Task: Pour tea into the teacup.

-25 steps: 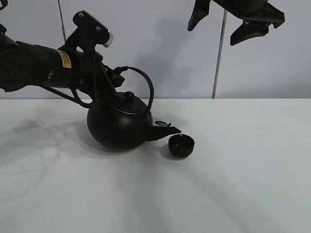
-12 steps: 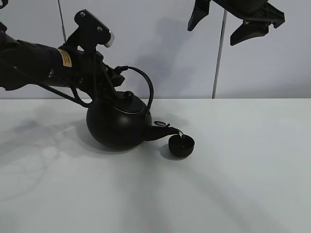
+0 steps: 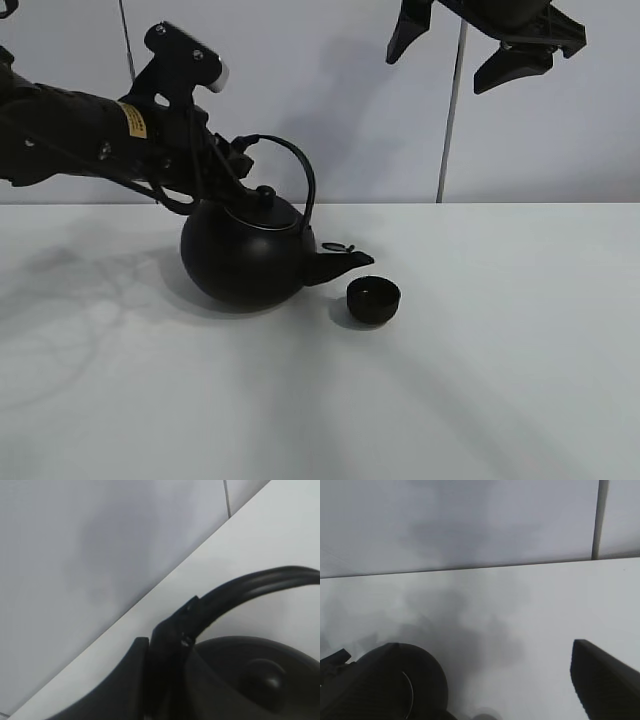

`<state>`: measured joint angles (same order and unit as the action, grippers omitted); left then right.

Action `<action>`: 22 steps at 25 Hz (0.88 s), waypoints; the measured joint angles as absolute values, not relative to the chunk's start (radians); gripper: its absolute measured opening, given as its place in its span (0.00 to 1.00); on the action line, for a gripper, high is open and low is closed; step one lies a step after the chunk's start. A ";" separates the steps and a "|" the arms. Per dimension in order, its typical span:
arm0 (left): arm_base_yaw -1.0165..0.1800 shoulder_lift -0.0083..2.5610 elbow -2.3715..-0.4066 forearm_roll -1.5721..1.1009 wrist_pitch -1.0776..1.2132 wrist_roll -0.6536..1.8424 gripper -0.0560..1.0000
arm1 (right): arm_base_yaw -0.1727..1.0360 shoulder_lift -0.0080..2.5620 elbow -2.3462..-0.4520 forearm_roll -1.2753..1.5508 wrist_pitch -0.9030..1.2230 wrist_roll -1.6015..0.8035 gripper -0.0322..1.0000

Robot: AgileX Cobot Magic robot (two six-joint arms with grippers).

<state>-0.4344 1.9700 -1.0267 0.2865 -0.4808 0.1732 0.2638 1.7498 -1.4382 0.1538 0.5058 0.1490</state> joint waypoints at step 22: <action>-0.368 1.854 -0.644 0.000 -0.963 0.137 0.16 | 0.264 1.750 -1.438 0.154 0.503 0.149 0.64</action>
<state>-0.3676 1.8539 -0.6435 0.0000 -0.9629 0.1374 0.2638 1.7498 -1.4382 0.1538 0.5029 0.1490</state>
